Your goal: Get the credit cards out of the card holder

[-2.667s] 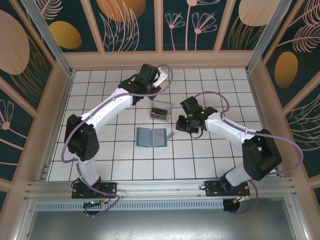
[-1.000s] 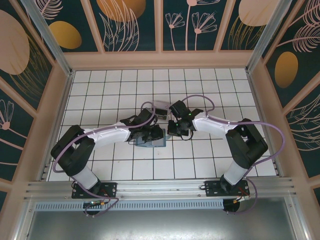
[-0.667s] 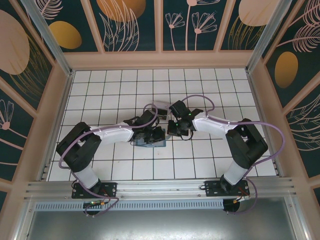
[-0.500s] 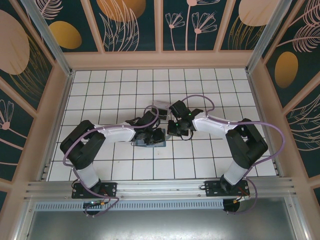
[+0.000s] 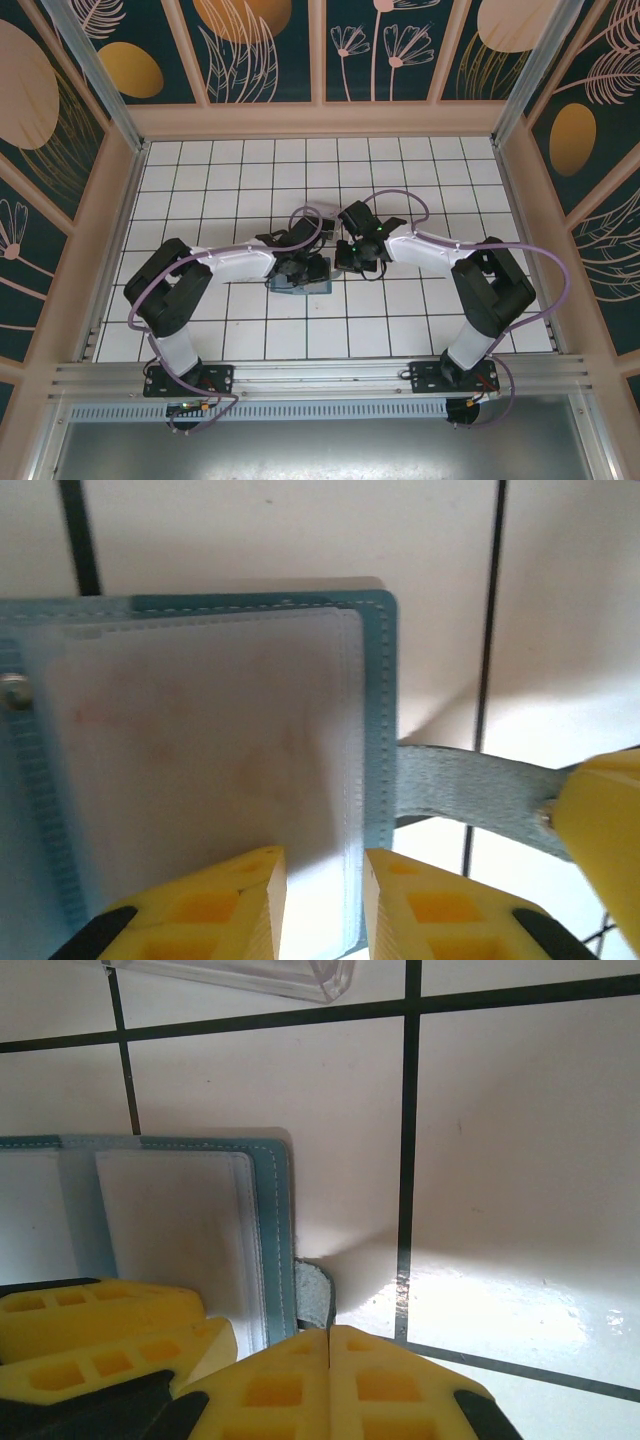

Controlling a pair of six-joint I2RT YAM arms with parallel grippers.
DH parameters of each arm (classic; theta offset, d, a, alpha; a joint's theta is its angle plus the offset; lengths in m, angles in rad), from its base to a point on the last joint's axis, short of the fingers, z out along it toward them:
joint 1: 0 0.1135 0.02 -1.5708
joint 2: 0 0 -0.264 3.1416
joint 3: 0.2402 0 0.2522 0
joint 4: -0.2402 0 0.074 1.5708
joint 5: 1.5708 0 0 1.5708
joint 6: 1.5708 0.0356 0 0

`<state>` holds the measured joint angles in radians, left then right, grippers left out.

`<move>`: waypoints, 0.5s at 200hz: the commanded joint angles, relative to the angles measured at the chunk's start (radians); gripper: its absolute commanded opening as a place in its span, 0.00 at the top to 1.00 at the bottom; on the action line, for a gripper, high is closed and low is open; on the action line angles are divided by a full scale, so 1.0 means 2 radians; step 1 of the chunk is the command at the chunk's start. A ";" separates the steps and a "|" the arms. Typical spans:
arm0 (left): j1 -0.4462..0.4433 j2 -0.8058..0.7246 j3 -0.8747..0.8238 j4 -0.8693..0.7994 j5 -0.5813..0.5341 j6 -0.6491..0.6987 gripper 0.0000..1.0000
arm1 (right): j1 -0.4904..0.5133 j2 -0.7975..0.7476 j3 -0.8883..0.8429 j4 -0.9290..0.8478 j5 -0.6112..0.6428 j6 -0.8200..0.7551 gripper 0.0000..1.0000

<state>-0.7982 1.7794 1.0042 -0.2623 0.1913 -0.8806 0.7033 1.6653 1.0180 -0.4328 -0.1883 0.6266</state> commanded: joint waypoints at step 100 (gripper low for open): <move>-0.043 0.065 0.104 -0.181 -0.138 0.048 0.65 | 0.006 -0.001 0.002 -0.011 0.006 -0.003 0.99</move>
<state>-0.8661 1.8648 1.1744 -0.4988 0.0105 -0.8116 0.7044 1.6653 1.0180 -0.4335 -0.1852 0.6266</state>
